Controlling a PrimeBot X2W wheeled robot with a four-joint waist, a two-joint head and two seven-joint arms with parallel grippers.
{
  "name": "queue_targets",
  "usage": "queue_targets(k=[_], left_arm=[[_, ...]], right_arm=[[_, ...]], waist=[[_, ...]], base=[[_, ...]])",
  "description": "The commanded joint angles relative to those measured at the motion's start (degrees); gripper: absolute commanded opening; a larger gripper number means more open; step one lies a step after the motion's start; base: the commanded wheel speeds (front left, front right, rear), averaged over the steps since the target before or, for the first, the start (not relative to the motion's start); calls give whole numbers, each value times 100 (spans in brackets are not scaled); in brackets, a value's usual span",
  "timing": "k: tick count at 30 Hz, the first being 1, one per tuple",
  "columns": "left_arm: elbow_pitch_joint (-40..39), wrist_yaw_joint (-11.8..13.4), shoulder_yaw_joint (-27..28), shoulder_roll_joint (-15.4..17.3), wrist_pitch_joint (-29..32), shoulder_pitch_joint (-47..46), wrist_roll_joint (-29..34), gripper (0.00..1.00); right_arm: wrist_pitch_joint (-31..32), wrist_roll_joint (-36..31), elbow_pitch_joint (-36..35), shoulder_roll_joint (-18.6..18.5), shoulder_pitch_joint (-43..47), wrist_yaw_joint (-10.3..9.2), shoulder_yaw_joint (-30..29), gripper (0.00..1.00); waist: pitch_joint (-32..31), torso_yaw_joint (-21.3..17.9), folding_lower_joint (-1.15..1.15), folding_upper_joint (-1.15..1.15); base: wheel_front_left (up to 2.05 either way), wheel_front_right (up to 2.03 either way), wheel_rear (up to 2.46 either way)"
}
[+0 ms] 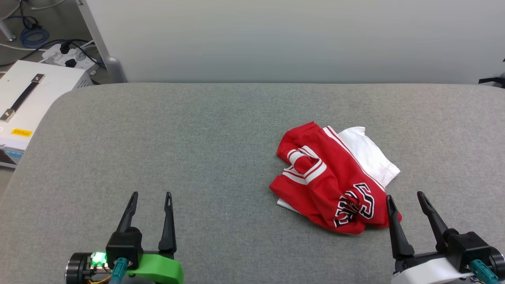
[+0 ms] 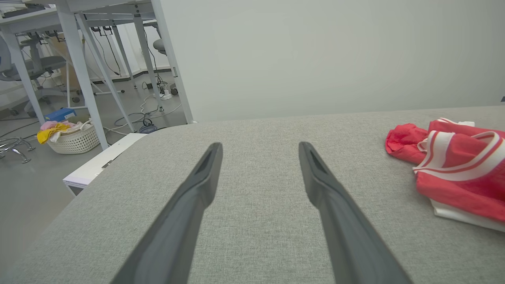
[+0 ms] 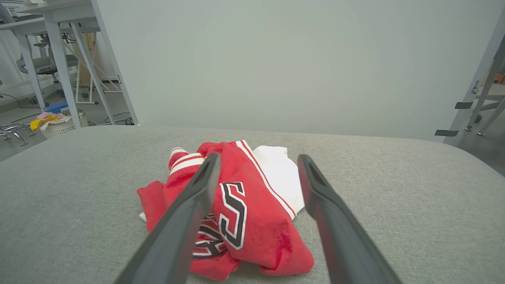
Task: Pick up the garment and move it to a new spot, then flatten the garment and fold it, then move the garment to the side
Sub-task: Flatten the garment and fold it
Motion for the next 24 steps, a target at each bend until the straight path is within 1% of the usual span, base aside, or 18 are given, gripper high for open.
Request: queue_targets(k=[1,5,8,12,15,18,20,24], left_arm=[[18,-51,31,-57,-32,94,71,100],[20,-118,86,-117,-32,78,135,100],[2,-177,130,-151,-32,19,178,100],[-64,-227,166,-203,-32,-118,234,100],[-123,-264,144,-250,-32,-276,284,100],[-172,-297,122,-292,-33,-446,310,100],[-204,-312,108,-319,-33,-556,324,100],[-250,-342,71,-372,-33,-743,339,100]], right_arm=[[-17,-40,-3,-9,-3,2,-19,100],[-17,-120,-84,-9,-126,2,-33,100],[-17,-70,-201,-32,-360,2,-157,100],[-17,-30,-396,-284,-945,2,-303,100],[-17,40,-490,-612,-1604,2,-357,100],[-17,179,-393,-999,-2306,2,-297,100],[-17,323,-125,-1324,-2771,2,-120,100],[43,793,790,-2107,-3768,2,585,100]], waist=[[1,-2,0,0],[34,-13,0,0],[111,-17,0,0],[316,13,0,0],[539,67,0,0],[780,132,0,0],[945,176,0,0],[1240,289,0,0]], base=[[0,0,0],[0,0,0],[0,0,0],[0,0,0],[0,0,0],[0,0,0],[0,0,0],[0,0,0]])
